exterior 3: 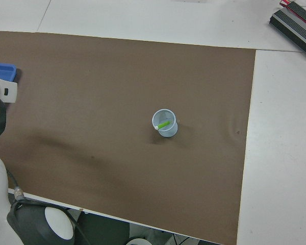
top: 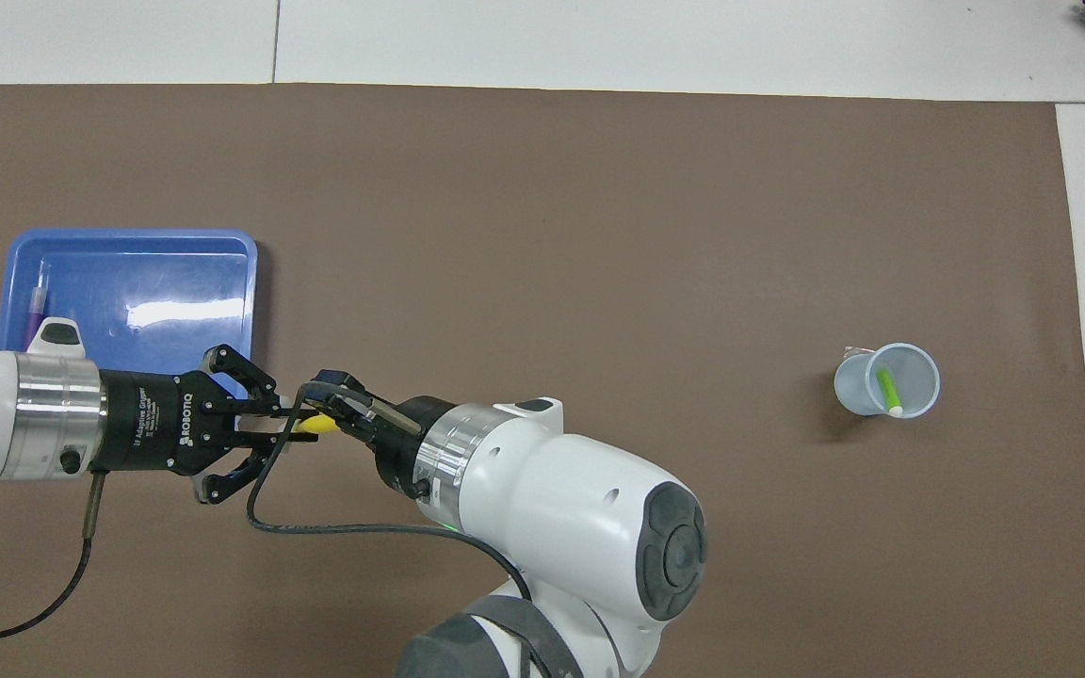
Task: Transfer and insert pens with both arms
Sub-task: 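Close the right gripper on the yellow pen beside the left gripper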
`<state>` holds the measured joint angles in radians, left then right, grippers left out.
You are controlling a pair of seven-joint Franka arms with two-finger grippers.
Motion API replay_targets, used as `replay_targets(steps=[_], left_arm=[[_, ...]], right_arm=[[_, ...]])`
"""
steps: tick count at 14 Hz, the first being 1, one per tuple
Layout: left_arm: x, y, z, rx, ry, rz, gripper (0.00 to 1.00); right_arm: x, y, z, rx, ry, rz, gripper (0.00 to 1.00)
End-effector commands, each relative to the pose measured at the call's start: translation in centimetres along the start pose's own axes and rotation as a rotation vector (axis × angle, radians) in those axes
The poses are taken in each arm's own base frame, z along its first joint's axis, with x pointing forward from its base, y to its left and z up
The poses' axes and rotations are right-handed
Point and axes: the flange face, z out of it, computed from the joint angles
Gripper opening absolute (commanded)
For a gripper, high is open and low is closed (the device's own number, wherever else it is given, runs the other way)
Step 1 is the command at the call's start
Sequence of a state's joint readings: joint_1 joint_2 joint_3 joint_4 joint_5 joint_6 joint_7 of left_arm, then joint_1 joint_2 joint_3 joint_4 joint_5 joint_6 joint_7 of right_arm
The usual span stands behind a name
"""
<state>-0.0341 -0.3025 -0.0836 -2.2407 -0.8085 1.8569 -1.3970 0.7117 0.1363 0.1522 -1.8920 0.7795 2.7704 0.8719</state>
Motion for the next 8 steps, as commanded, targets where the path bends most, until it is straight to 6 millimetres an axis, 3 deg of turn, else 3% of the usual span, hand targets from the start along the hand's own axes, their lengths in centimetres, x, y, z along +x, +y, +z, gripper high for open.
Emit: replay_targets(steps=[1, 4, 6, 8], left_arm=[[-0.25, -0.74, -0.23, -0.022, -0.014, -0.021, 0.00], [-0.20, -0.75, -0.19, -0.022, -0.013, -0.022, 0.00], [-0.25, -0.73, -0.25, -0.023, -0.013, -0.022, 0.00], [-0.24, -0.74, -0.34, -0.025, -0.014, -0.022, 0.00]], right_arm=[[0.01, -0.01, 0.15, 0.010, -0.009, 0.004, 0.65], [0.10, 0.07, 0.17, 0.007, -0.009, -0.001, 0.42], [0.01, 0.16, 0.19, 0.005, -0.010, -0.003, 0.32], [0.02, 0.23, 0.23, 0.004, -0.010, -0.003, 0.29]])
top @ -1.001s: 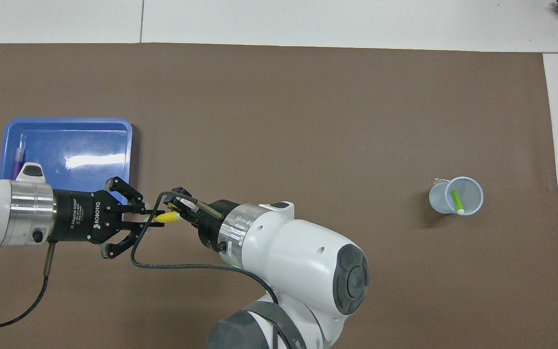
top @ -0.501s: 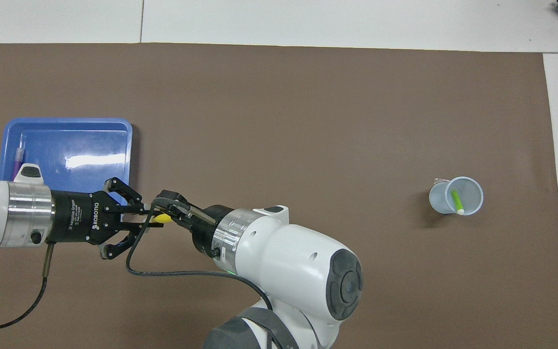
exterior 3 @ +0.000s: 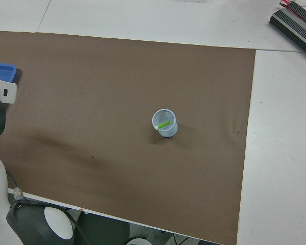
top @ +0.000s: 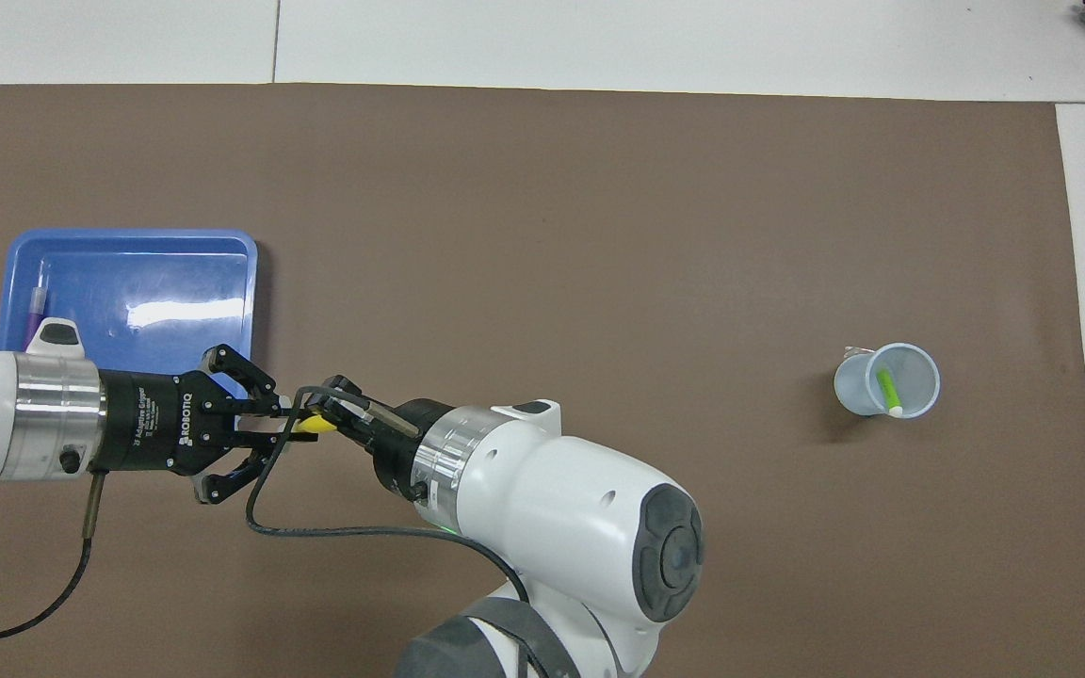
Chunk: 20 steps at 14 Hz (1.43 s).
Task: Transfer and insert pens with both arms
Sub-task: 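Close the right gripper on the yellow pen beside the left gripper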
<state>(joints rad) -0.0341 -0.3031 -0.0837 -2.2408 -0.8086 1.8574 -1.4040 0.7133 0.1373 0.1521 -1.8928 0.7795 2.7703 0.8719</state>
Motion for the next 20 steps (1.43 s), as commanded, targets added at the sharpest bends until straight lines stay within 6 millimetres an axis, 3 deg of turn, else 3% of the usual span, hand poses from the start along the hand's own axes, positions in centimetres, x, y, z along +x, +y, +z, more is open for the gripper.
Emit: replay_targets(steps=[1, 3, 8, 17, 18, 19, 20], left_arm=[[-0.3, -0.7, -0.3, -0.023, -0.014, -0.015, 0.00], [-0.2, -0.7, -0.3, -0.025, -0.014, -0.019, 0.00], [-0.3, -0.8, -0.3, -0.020, -0.014, -0.018, 0.00], [-0.3, -0.8, -0.3, -0.026, -0.012, -0.035, 0.00], [-0.3, -0.7, -0.4, -0.029, -0.012, -0.035, 0.08], [-0.3, -0.7, -0.4, -0.032, -0.011, -0.032, 0.39], [-0.8, -0.8, -0.4, -0.046, -0.006, -0.022, 0.84]], right_arm=[[0.0, 0.2, 0.2, 0.006, -0.010, -0.003, 0.29], [0.0, 0.2, 0.2, 0.006, -0.010, -0.003, 0.29], [0.0, 0.2, 0.2, 0.006, -0.010, -0.005, 0.00], [-0.6, -0.8, -1.2, 0.029, -0.010, -0.023, 0.00], [-0.5, -0.8, -1.2, 0.029, -0.011, -0.023, 0.00], [-0.6, -0.8, -1.3, 0.028, -0.013, -0.028, 0.00], [-0.7, -0.8, -1.2, 0.022, -0.017, -0.031, 0.00]])
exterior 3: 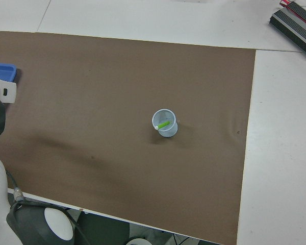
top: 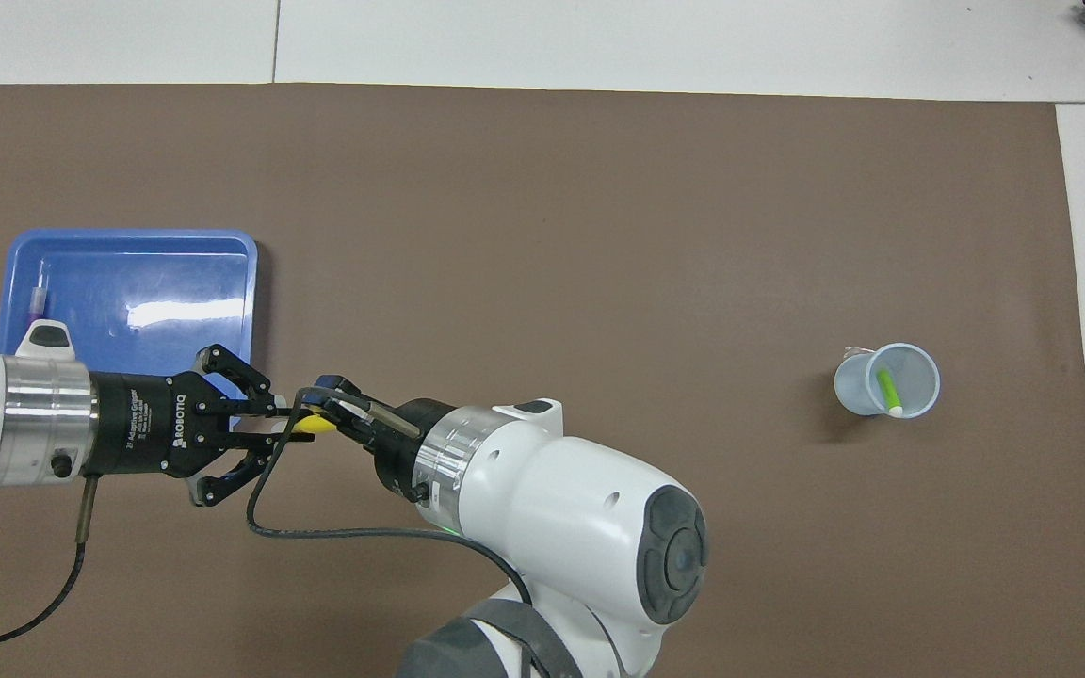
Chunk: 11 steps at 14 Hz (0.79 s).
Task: Transfer and insert pens with both arms
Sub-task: 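Open the left gripper while the right gripper pulls the yellow pen away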
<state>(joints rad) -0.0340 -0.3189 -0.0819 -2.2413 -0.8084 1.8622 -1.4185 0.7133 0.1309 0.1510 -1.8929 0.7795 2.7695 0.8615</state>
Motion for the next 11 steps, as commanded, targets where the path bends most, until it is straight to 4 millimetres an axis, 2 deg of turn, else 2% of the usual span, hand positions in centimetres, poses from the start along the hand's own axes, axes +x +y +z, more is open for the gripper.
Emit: replay_targets(steps=[1, 3, 5, 8, 10, 11], left_arm=[[-1.2, -0.9, 0.1, -0.038, -0.001, 0.000, 1.00], [-1.4, -0.9, 0.2, -0.039, 0.001, 0.003, 1.00], [-1.3, -0.9, 0.2, -0.040, 0.002, 0.007, 1.00], [-1.4, -1.0, 0.1, -0.035, 0.007, 0.024, 1.00], [-1.4, -1.3, 0.2, -0.017, 0.017, 0.125, 1.00], [-1.1, -1.6, 0.4, 0.004, 0.046, 0.212, 1.00]], right_arm=[[-0.8, -0.5, -0.8, 0.005, -0.030, -0.039, 0.00], [-0.1, 0.0, -0.9, -0.046, -0.076, -0.129, 0.00], [1.3, 0.5, -1.4, -0.090, -0.117, -0.196, 0.00], [1.7, 0.6, -1.7, -0.102, -0.130, -0.218, 0.00], [2.0, 1.1, -1.7, -0.132, -0.174, -0.300, 0.00], [3.1, 1.4, -2.5, -0.151, -0.198, -0.357, 0.00]])
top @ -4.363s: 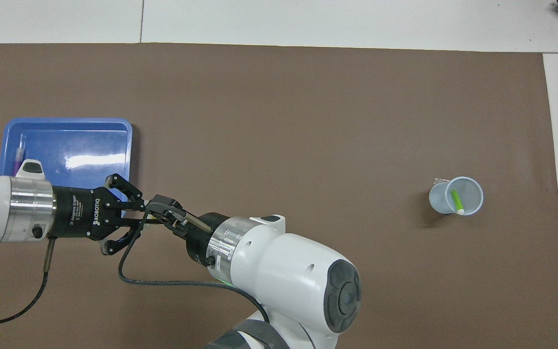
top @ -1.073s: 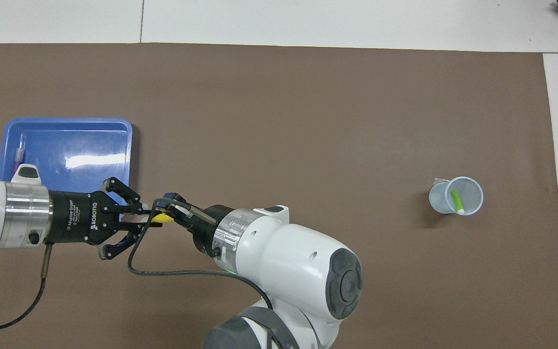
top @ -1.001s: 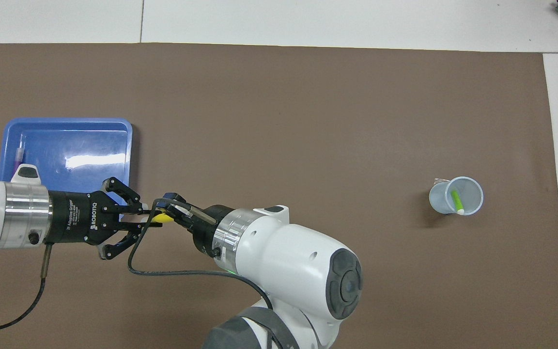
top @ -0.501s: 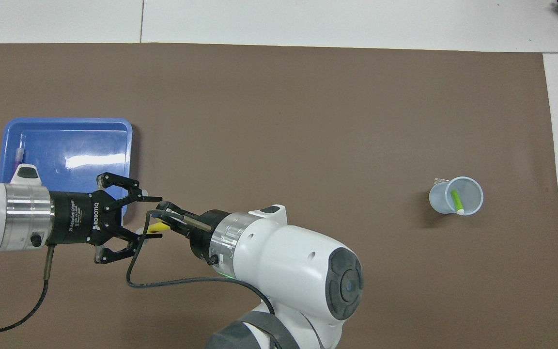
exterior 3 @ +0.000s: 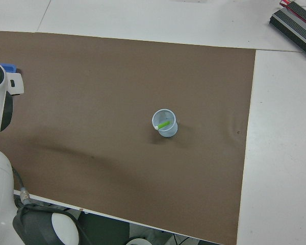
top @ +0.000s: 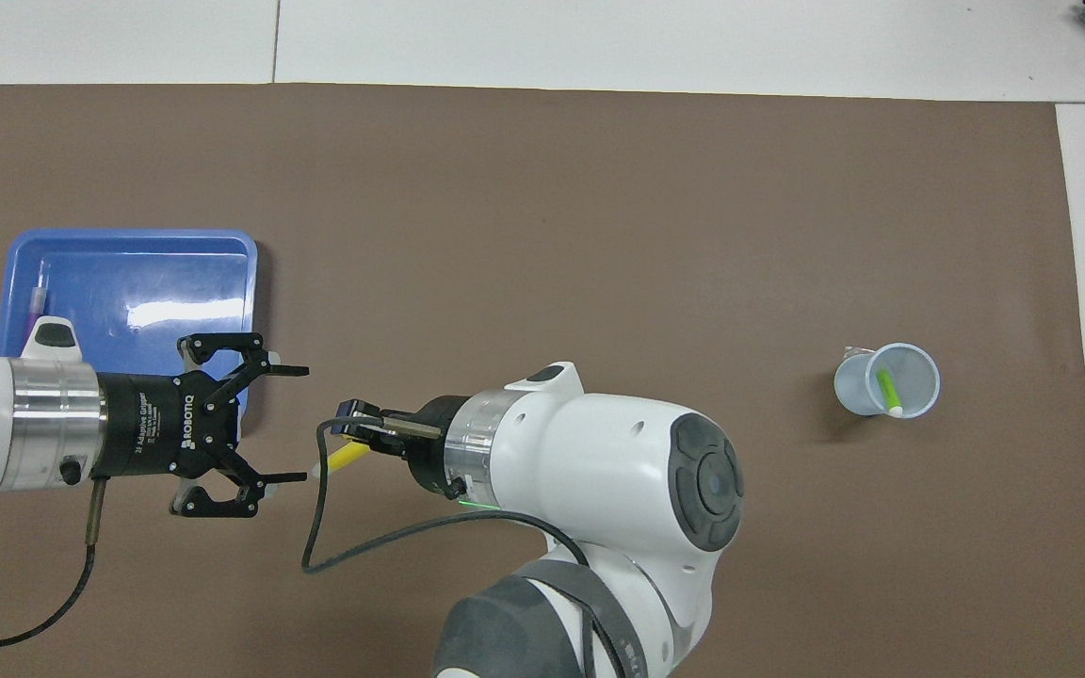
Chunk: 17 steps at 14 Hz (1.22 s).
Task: Transfer and insert pens with both arms
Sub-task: 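Open the left gripper while the right gripper pulls the yellow pen away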
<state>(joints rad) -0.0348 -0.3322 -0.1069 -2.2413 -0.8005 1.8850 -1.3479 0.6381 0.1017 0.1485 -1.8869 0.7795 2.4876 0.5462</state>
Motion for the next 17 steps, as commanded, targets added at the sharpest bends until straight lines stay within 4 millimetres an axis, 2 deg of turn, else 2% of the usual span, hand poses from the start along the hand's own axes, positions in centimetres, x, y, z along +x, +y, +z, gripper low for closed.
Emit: replay_targets(steps=[1, 3, 5, 6, 8, 10, 13, 15, 17], left_arm=[[0.1, -1.6, 0.3, 0.061, 0.085, 0.220, 1.00], [0.8, -2.3, 0.6, 0.164, 0.175, 0.452, 1.00], [2.2, -2.7, -0.3, 0.225, 0.175, 0.614, 1.00], [3.6, -2.5, -1.5, 0.253, 0.219, 0.709, 1.00], [4.9, -2.5, -2.4, 0.311, 0.263, 0.879, 1.00], [7.0, -1.9, -4.8, 0.364, 0.324, 1.046, 1.00], [9.5, -1.2, -7.5, 0.433, 0.384, 1.202, 1.00], [11.2, -0.9, -8.6, 0.490, 0.422, 1.300, 1.00], [13.4, -0.4, -9.3, 0.509, 0.421, 1.343, 1.00]], right_arm=[[1.7, 1.6, -2.5, -0.031, -0.073, -0.134, 0.00], [3.7, 3.8, -4.4, -0.085, -0.145, -0.239, 0.00], [5.9, 5.9, -6.9, -0.183, -0.165, -0.354, 0.00], [6.7, 6.8, -8.0, -0.210, -0.182, -0.397, 0.00], [8.0, 9.2, -10.2, -0.290, -0.246, -0.551, 0.00], [10.5, 12.3, -13.1, -0.376, -0.305, -0.702, 0.00], [13.8, 15.9, -18.2, -0.482, -0.405, -0.941, 0.00], [15.0, 15.9, -21.7, -0.587, -0.471, -1.116, 0.00], [15.8, 15.7, -23.8, -0.706, -0.539, -1.307, 0.00]])
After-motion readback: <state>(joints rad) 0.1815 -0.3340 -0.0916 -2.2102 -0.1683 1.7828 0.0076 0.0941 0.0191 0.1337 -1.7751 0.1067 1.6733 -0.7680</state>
